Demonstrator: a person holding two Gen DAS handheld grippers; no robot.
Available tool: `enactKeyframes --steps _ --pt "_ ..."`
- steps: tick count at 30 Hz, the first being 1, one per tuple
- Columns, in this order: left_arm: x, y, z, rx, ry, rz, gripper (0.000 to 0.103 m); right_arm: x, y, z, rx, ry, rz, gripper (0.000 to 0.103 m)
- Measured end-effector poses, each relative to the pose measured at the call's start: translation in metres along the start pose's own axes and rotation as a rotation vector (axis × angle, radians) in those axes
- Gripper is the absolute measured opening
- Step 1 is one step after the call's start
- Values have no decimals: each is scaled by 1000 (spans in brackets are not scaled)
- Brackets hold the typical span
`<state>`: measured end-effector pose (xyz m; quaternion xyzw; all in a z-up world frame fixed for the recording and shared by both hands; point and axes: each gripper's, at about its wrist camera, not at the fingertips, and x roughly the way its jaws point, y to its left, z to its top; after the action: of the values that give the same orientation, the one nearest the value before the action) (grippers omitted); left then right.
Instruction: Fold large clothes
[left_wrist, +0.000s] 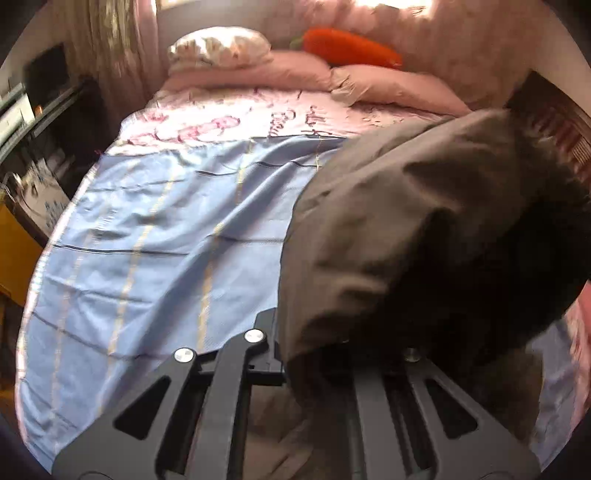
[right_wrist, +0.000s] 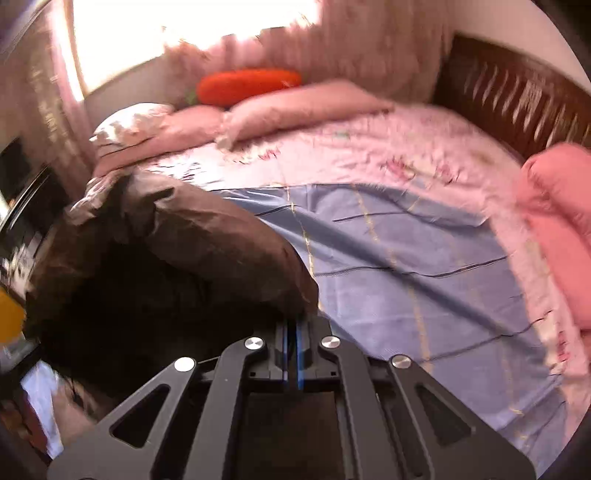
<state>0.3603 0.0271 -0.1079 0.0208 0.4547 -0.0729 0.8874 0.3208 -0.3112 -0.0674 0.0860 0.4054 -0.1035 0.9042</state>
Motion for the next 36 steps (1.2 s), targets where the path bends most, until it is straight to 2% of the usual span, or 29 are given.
enactKeyframes --steps 2,4,7,9,11,13,15,16,18,19,20,22,23,25,26,27,28,29,30,32,33,34,35,36 --pt "-29 13 -31 11 -12 -14 7 -36 -8 -34 -25 -11 -1 3" --pt "-52 23 -63 28 -8 -25 8 -64 -22 -73 -13 39 26 2" --pt "-71 38 -129 38 67 -75 14 -88 -40 -139 2 164 57 2" --pt "-67 35 -164 84 108 -47 16 -89 -43 -189 -2 264 65 2" --pt "-61 25 -198 149 147 -17 16 -77 -36 -225 -19 356 59 2" --pt "-62 15 -213 223 158 15 17 -63 -26 -247 -60 423 32 2" --pt "-68 14 -215 241 175 23 27 -55 -18 -257 -107 445 12 3" --pt "-70 16 -214 227 179 22 32 -53 -19 -260 -106 473 7 3" --pt "-83 20 -211 210 175 24 56 -51 -27 -264 -59 527 13 20" --pt "-90 21 -212 215 165 28 61 -53 -33 -266 -23 546 21 46" --pt "-94 21 -213 222 158 26 63 -56 -40 -268 13 563 19 60" --pt "-101 19 -219 235 158 24 63 -74 -52 -261 76 537 -39 60" --pt "-104 21 -221 240 157 22 63 -88 -54 -251 78 486 -66 60" --pt "-108 18 -229 274 149 24 65 -124 -51 -222 74 330 -128 60" --pt "-110 13 -232 287 144 34 66 -146 -46 -202 80 222 -151 60" --pt "-109 11 -233 297 143 47 66 -160 -42 -186 85 148 -148 60" --pt "-106 9 -233 299 148 52 66 -176 -32 -166 83 55 -119 65" --pt "-103 11 -231 296 151 53 66 -187 -13 -144 54 -27 -58 78" --pt "-100 11 -227 293 152 57 66 -185 9 -126 0 -40 5 80" --pt "-101 15 -223 298 155 64 70 -166 51 -106 -83 5 111 80" --pt "-104 16 -222 302 152 67 77 -151 73 -102 -108 32 147 80" --pt "-111 17 -220 309 139 75 80 -140 83 -103 -118 59 160 80" --pt "-117 18 -218 314 122 79 82 -117 101 -107 -139 131 181 80" --pt "-127 19 -217 315 100 75 82 -106 109 -112 -144 165 193 80"
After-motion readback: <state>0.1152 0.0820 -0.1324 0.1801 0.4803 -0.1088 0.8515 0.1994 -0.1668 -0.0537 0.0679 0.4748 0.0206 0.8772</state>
